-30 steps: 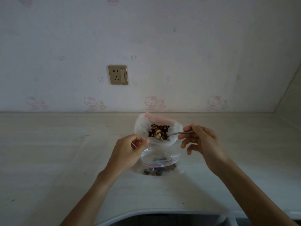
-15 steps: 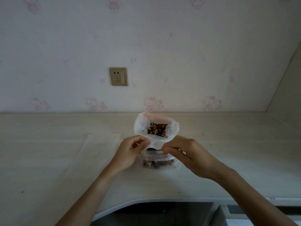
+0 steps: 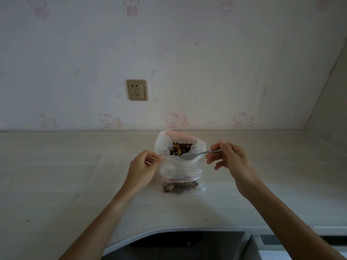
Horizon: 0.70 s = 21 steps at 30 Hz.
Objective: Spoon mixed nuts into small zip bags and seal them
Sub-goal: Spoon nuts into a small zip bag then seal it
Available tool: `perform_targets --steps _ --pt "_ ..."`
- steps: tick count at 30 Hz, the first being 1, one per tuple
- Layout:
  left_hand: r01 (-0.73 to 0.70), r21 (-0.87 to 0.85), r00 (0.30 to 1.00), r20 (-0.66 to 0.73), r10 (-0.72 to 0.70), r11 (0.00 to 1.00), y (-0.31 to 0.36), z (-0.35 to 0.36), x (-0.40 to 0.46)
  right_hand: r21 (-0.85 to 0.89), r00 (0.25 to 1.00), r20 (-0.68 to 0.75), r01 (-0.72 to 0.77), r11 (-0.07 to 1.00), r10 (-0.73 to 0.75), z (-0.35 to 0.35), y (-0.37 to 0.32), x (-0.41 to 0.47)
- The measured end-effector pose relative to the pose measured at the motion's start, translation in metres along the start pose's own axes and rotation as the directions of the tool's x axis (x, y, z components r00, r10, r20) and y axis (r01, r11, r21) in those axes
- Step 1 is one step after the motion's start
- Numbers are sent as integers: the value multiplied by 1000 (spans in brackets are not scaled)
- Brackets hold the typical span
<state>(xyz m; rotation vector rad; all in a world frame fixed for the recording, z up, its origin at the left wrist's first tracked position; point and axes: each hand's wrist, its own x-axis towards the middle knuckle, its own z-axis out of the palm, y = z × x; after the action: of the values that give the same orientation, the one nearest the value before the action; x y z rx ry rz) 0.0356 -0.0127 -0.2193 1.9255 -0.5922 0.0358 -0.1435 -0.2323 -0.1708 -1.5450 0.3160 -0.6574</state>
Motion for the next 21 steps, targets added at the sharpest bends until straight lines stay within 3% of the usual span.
perform_targets --steps 2,10,14,21 --pt "85 -8 992 -95 -85 996 2 3 9 10 998 -45 -48 999 48 1 2 9" --pt "205 -11 977 -55 -206 979 5 27 48 -243 998 -61 -38 969 24 25 6 34" --pt "152 81 988 -36 -149 985 -4 30 51 -363 997 -74 -18 932 -10 28 14 45" --pt "33 50 998 53 -35 998 -3 31 46 -329 999 -37 -19 944 7 45 33 62"
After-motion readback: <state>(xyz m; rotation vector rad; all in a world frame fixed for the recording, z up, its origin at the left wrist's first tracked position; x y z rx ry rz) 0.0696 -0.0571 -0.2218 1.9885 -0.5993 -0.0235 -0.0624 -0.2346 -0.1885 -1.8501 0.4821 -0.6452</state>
